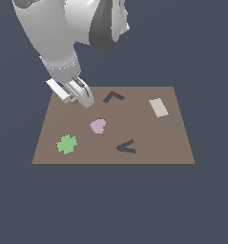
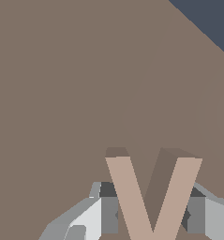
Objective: Insert a designated object into the corresponding slot on a board.
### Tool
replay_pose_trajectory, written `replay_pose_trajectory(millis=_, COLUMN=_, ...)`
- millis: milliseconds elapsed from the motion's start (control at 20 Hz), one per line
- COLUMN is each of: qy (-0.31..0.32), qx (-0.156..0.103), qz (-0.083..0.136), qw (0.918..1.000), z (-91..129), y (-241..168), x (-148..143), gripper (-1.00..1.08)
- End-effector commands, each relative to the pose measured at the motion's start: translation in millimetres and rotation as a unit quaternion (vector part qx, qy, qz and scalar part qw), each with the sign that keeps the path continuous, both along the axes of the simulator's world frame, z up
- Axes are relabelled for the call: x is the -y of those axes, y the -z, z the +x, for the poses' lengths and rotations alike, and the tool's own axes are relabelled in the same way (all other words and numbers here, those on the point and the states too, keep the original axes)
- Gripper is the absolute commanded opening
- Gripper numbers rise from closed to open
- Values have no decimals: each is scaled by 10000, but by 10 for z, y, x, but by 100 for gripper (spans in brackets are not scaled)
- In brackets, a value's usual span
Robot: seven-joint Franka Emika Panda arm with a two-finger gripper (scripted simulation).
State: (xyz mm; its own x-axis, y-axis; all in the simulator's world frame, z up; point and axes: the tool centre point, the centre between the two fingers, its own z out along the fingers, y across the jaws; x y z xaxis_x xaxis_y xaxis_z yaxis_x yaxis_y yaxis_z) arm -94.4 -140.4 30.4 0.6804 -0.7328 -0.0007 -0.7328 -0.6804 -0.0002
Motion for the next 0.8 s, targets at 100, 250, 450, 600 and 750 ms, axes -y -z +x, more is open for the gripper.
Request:
replay_pose_trajectory(millis=100, qy=-343, qx=2, qz=-3, qw=9994, z=82, y=-4, x=58, gripper=-100)
replay_pose_trajectory(millis=250, qy=-669, qx=3, qz=-4, qw=9978, z=162, y=-7, x=100, gripper=-100)
replay_pose_trajectory(millis=450, qy=-1220, qx=3, qz=-4, qw=9925, z=303, y=-12, x=160, gripper=-100)
replay_pose_trajectory(millis=600, qy=-1721, qx=3, qz=-5, qw=9851, z=438, y=-17, x=199, gripper=-100)
replay_pose_trajectory(millis=750, qy=-2300, qx=3, qz=-6, qw=9732, z=599, y=-22, x=228, gripper=-100)
